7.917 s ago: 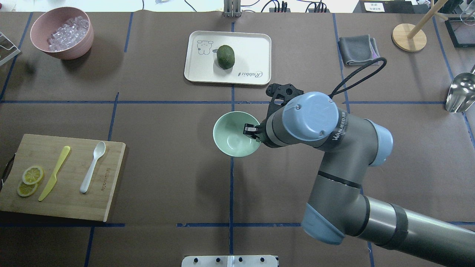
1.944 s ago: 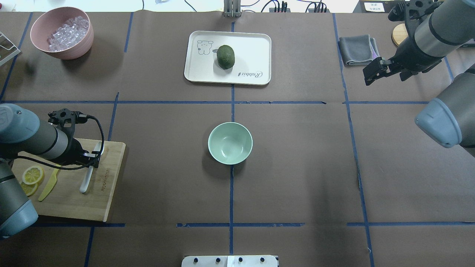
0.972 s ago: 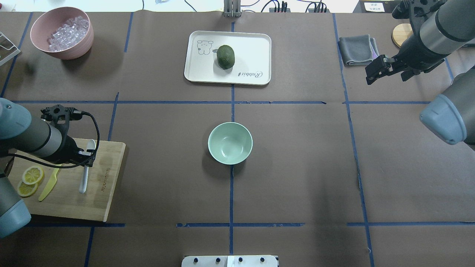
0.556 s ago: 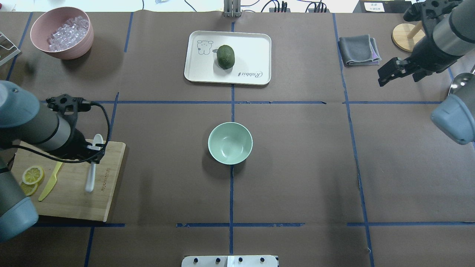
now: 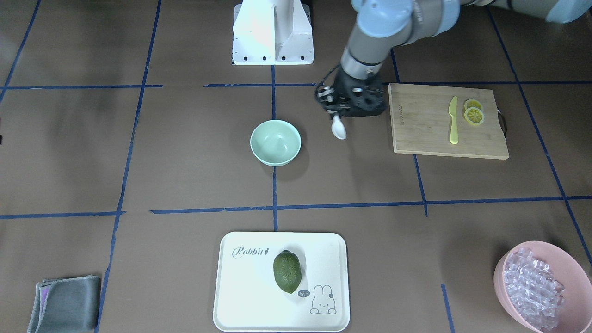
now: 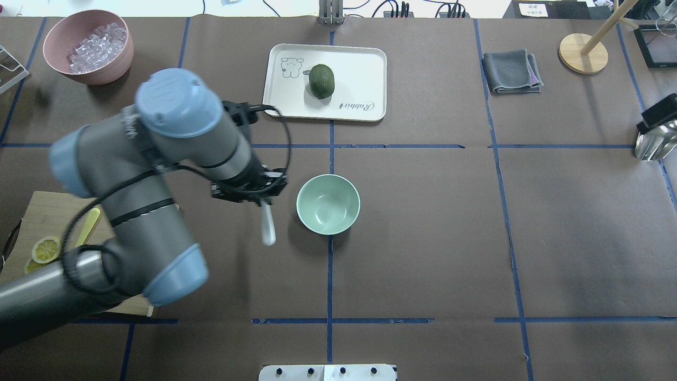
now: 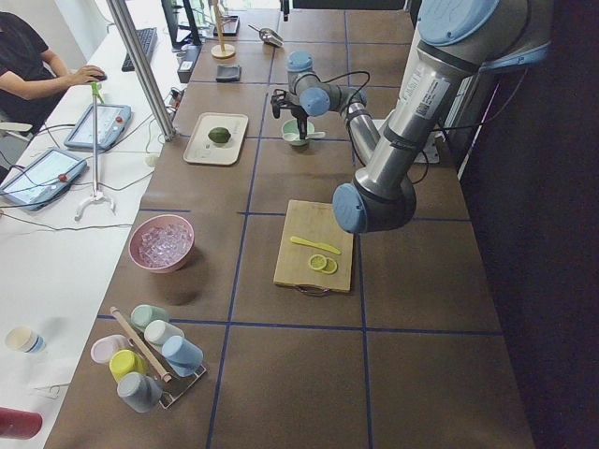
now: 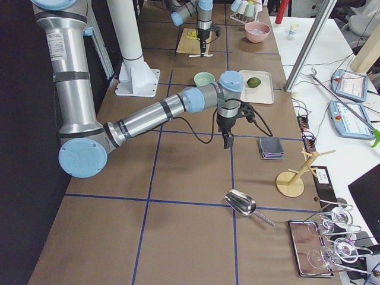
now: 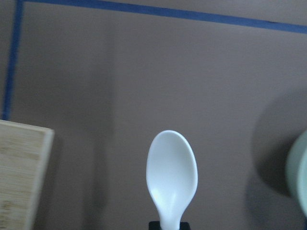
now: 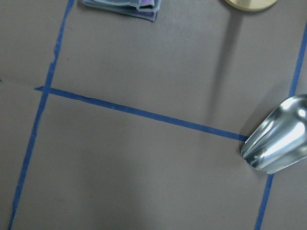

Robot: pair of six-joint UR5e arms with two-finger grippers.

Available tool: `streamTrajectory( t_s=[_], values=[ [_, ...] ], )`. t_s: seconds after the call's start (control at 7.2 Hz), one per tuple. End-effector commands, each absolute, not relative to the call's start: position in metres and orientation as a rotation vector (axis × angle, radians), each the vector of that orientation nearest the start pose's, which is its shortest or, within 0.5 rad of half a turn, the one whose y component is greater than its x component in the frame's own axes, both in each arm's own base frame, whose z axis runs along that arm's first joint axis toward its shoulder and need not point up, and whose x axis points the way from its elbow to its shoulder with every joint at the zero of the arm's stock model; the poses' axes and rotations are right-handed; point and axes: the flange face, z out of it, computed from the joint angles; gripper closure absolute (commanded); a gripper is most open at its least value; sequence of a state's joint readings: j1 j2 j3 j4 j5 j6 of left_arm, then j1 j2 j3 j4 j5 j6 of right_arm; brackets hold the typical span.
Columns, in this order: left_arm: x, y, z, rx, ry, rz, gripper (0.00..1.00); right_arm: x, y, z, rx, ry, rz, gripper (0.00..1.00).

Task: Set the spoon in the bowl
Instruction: 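Carry the spoon with the left gripper over the green bowl and lower it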

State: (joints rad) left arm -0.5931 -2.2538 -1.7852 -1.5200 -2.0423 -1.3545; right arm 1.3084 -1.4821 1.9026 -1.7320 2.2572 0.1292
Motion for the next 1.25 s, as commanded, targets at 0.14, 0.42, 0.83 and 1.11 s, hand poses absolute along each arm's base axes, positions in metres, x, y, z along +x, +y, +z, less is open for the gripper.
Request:
streamTrajectory(
  t_s=[0.14,0.42,0.83,1.11],
  values=[
    [0.561,-0.447,0.108,-0.124,0.928,-0.168,1.00,-0.035,-0.490,0.514,0.096,-0.758,-0.212,0.00],
    [0.567,-0.451,0.119,-0.128,0.906,-0.163,0.97,-0.035,-0.494,0.508,0.103,-0.761,-0.205,0.00],
    [0.568,-0.450,0.122,-0.127,0.904,-0.154,0.10,-0.036,-0.495,0.506,0.101,-0.764,-0.192,0.00],
    [0.566,-0.451,0.124,-0.124,0.905,-0.155,0.00,-0.036,-0.495,0.506,0.100,-0.764,-0.190,0.00]
  ],
)
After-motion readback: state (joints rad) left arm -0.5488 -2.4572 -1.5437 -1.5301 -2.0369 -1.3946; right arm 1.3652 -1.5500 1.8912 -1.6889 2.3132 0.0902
